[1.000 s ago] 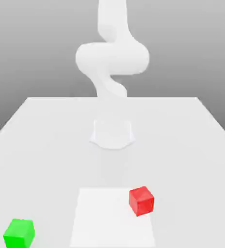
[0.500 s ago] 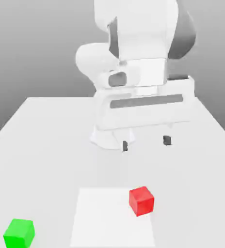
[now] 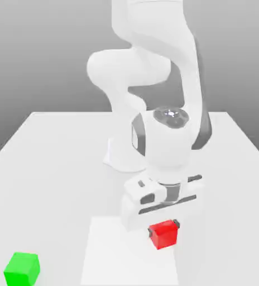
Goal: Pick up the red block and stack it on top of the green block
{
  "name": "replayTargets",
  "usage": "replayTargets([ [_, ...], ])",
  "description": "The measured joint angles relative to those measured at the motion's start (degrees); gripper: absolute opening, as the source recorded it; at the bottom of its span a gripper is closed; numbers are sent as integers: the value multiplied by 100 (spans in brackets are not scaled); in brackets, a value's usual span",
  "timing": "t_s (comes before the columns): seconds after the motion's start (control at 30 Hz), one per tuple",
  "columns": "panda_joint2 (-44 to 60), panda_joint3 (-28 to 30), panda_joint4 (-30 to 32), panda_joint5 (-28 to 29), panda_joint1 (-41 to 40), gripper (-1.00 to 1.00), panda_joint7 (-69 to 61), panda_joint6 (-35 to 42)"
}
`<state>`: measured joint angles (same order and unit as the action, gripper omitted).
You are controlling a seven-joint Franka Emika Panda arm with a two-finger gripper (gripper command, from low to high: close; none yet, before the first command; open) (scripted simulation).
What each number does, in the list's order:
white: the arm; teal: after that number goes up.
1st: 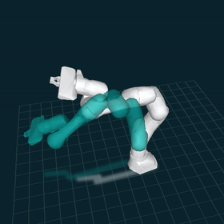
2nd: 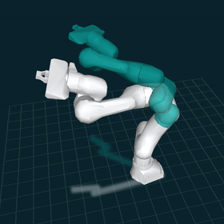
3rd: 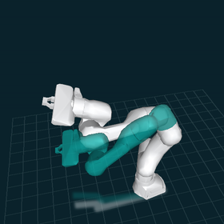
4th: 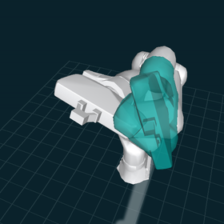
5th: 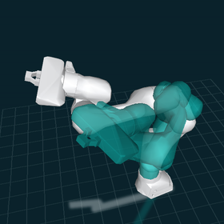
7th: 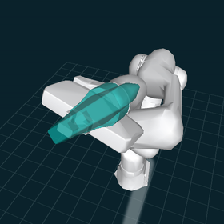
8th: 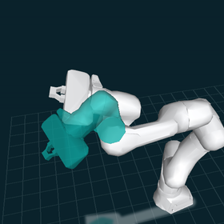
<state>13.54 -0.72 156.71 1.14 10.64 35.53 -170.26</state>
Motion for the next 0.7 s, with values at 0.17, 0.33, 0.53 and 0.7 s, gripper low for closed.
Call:
replayTargets([
  [0.17, -261, -29, 38, 4, -28, -100, -1, 222],
  [0.33, -1103, 4, 63, -105, -196, -100, -99, 1045],
  [0.53, -676, 573, -1055, -295, -1217, -100, -462, 1761],
  [0.7, -218, 1129, -2045, -531, -1975, -100, -834, 2302],
])
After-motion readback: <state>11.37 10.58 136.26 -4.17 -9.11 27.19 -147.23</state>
